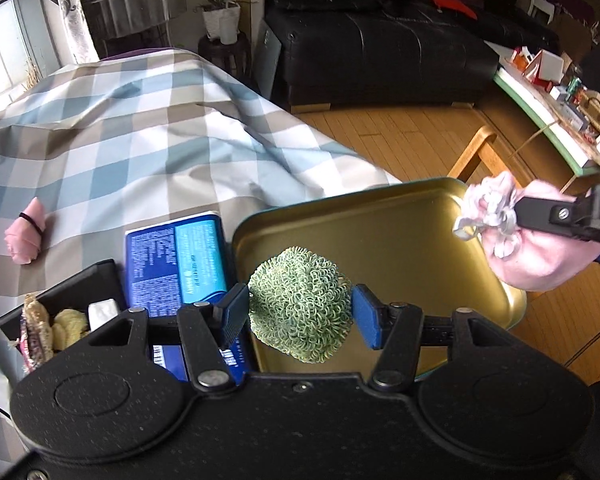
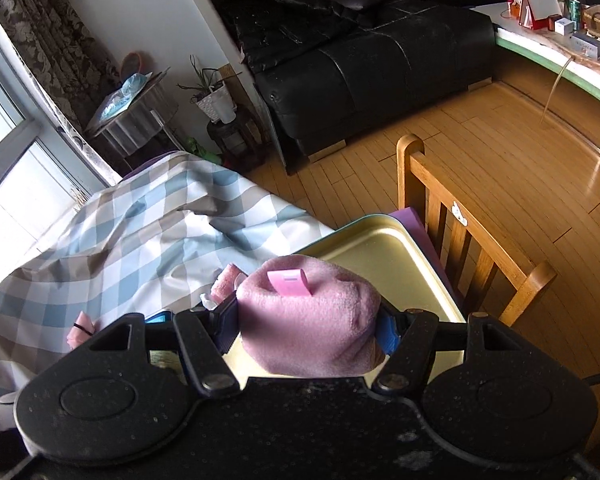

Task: Organize soft objects
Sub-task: 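Carry both items over the gold tray and open both grippers to drop them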

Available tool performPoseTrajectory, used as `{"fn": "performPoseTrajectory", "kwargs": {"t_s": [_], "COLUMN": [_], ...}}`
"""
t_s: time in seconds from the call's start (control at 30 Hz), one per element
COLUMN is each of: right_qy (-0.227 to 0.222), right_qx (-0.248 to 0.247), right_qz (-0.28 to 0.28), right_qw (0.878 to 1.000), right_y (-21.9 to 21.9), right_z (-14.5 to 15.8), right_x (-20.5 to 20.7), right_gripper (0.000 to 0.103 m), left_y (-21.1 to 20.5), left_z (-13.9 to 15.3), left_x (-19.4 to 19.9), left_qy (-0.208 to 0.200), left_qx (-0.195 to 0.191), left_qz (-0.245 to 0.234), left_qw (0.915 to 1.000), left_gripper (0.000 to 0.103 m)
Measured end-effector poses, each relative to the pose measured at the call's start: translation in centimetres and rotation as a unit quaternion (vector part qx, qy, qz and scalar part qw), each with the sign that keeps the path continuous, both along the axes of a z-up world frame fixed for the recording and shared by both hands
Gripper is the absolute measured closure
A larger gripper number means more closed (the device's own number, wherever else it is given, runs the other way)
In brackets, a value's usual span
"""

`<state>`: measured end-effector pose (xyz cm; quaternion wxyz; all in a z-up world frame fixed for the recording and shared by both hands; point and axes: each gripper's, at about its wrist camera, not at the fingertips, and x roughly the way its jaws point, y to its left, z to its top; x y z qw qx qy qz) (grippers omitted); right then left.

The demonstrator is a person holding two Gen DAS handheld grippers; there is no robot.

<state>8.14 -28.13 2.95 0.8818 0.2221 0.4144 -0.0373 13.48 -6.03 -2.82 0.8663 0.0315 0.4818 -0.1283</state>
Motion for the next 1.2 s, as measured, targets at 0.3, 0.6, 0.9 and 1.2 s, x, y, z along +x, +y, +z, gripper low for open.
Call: {"fn": "performPoseTrajectory", "kwargs": {"t_s": [0.3, 0.6, 0.9, 1.2], "right_qy": [-0.008, -0.014, -0.008, 0.001], "right_qx": [0.014, 0.023, 0.019, 0.006], "right_qz": [-0.002, -0.012, -0.015, -0.016], "right_qw": [1.000, 1.000, 1.000, 1.000], "right_y": [0.0, -0.2, -0.1, 0.6], "right_z": [0.1, 0.2, 0.0, -0.2], "right_x": [0.0, 0.0, 0.1, 0.4], "right_gripper": [0.035, 0.031, 0.030, 0.028], "left_y": [-1.3, -1.2, -0.8, -0.2], "left_z": [-1.7, -1.8, -1.9, -1.9], "left_x": [0.7, 0.8, 0.6, 0.0], "left_qy": [0.022, 0.019, 0.024, 0.028], "left_qx": [0.016, 0.022, 0.022, 0.020], "left_qz": [0.005, 0.008, 0.013, 0.017], "left_qw": [0.9996, 0.9995, 0.9994, 0.9993], "left_gripper": [0.048, 0.042, 0.040, 0.039]}}
